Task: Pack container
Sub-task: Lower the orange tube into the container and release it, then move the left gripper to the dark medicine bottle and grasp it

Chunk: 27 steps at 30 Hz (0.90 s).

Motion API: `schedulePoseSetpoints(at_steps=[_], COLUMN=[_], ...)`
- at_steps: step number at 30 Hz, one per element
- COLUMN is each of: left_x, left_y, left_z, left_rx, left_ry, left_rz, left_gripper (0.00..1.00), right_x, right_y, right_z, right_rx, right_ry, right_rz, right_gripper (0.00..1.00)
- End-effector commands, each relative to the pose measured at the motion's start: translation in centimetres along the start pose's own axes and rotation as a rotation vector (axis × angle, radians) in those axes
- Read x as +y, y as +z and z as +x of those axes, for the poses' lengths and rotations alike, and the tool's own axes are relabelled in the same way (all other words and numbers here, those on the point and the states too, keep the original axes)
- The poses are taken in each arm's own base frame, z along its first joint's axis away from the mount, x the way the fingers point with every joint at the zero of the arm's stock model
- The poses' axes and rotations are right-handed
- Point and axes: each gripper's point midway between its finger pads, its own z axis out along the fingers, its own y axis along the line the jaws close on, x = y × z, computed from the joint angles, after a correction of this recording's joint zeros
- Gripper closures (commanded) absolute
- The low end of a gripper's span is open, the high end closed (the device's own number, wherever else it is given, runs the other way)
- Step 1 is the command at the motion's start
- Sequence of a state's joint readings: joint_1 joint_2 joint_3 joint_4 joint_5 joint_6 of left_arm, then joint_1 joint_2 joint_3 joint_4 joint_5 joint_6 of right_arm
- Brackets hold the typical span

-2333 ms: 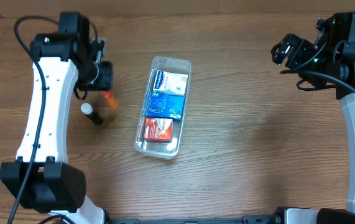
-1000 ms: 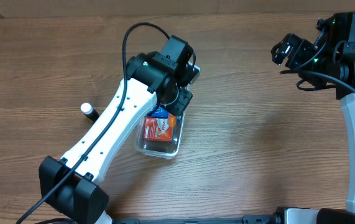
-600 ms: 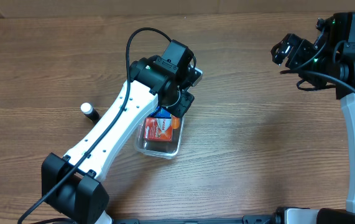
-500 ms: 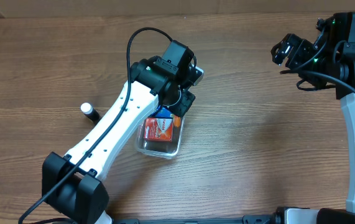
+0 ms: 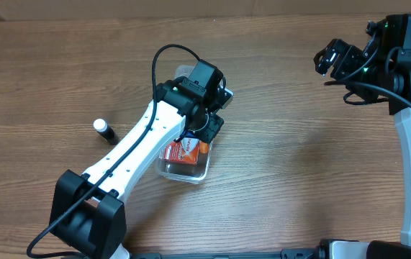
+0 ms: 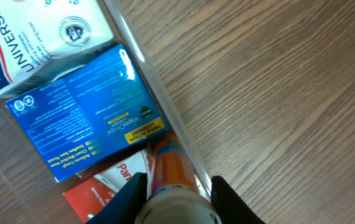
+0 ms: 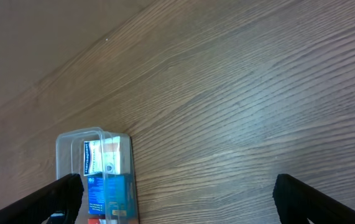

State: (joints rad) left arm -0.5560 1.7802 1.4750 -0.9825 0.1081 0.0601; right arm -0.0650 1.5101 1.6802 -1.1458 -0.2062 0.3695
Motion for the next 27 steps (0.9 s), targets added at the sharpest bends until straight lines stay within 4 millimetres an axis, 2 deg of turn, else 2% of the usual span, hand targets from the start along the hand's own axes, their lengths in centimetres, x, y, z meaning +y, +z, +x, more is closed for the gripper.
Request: schedulePoseSetpoints(at_steps=[1, 4, 7, 9, 14, 19, 20, 22, 24, 27], left_x=[0.9, 1.0, 1.0, 0.9, 0.8, 0.8, 0.8, 0.7, 0.5, 1.0], left_y=[-0.8, -0.8, -0.8, -0.8, -0.7, -1.5, -1.9, -4.0, -6.6, -11.4], left_z=[-0.3, -0.8, -0.6, -0.4, 0.0, -0.6, -1.0, -2.5, -3.6, -4.3], left_rx=[-0.026, -0.045, -0.037, -0.028, -0.012, -0.034, -0.048, -0.105, -0.155, -0.219], left_ry=[0.029, 0.051, 0.049, 0.048, 0.043, -0.002, -0.014, -0.041, -0.056, -0.092], left_rz=[-0.045, -0.050, -0.049, -0.048, -0.040, -0.041, -0.042, -0.044, -0.045, -0.074], left_gripper=[0.75, 0.69, 0.48, 0.41, 0.37, 0.35, 0.34, 0.14, 0.08, 0.07], right_x=[0.3, 0.3, 0.3, 0.3, 0.3, 0.3, 0.3, 0.3, 0.3, 0.3], right_y=[-0.6, -0.6, -0.6, -0.6, -0.6, -0.6, -0.6, -0.6, -0.6, -0.6], right_z=[-0.3, -0.3, -0.3, -0.3, -0.3, -0.3, -0.3, -0.3, -0.3, -0.3], right_rx=[-0.017, -0.017, -0.017, -0.017, -0.017, -0.017, -0.017, -0.017, -0.017, -0.017], right_ry=[0.002, 0.002, 0.002, 0.002, 0.002, 0.002, 0.003, 0.002, 0.003, 0.002], right_rz=[-0.011, -0.011, -0.011, -0.011, -0.011, -0.011, -0.011, -0.011, -0.011, -0.011], right_gripper=[0.00, 0.00, 0.00, 0.00, 0.00, 0.00, 0.00, 0.00, 0.00, 0.00])
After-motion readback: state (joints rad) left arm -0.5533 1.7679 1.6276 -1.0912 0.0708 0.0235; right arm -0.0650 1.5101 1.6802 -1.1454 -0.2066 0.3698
